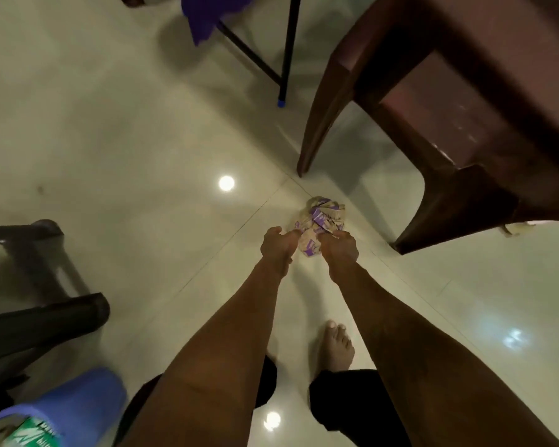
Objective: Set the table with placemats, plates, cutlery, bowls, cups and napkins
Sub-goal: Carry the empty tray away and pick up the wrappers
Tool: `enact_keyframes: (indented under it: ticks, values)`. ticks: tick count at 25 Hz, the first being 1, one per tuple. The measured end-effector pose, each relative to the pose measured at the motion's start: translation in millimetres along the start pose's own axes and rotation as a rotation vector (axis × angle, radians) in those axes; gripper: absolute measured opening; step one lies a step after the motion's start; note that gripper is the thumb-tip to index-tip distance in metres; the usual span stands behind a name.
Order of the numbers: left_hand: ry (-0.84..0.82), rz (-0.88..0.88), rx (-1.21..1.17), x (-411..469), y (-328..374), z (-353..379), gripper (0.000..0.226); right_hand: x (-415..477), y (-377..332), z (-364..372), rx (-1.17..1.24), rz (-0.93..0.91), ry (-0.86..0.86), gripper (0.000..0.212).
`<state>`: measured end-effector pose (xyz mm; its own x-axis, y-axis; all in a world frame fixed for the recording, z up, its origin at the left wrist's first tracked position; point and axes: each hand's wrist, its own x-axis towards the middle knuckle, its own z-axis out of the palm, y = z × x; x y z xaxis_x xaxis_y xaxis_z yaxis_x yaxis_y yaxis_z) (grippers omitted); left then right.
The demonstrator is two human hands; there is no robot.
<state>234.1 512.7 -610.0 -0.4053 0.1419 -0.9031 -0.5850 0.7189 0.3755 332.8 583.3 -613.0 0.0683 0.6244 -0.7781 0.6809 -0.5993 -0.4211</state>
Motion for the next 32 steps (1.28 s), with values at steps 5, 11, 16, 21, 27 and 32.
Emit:
enact_keyframes:
  ticks: [5,11,16,21,27,32]
  values:
    - [-0.210,-0.052,0.011,86.4,-15.5,46.0,0.097,105.2,34.3,40.3,0.053,0.058,-0.024,0.068]
    - [-0.330,0.015,0.134,120.5,-21.0,69.6,0.055,141.0,37.1,56.8,0.072,0.177,-0.073,0.061]
    - [-0.264,-0.118,-0.008,108.0,-24.3,65.3,0.028,111.5,24.1,51.5,0.140,0.277,-0.249,0.024]
    - [0.084,0.043,0.254,79.5,-28.6,44.5,0.038,94.8,57.7,32.3,-0.229,0.117,0.041,0.039]
    - [-0.089,-0.098,0.082,135.2,-56.6,62.5,0.094,152.9,75.2,45.5,-0.089,0.153,-0.113,0.101]
    - [-0.132,-0.098,-0.008,103.7,-60.9,57.7,0.026,120.6,64.3,39.4,-0.264,-0.064,-0.040,0.048]
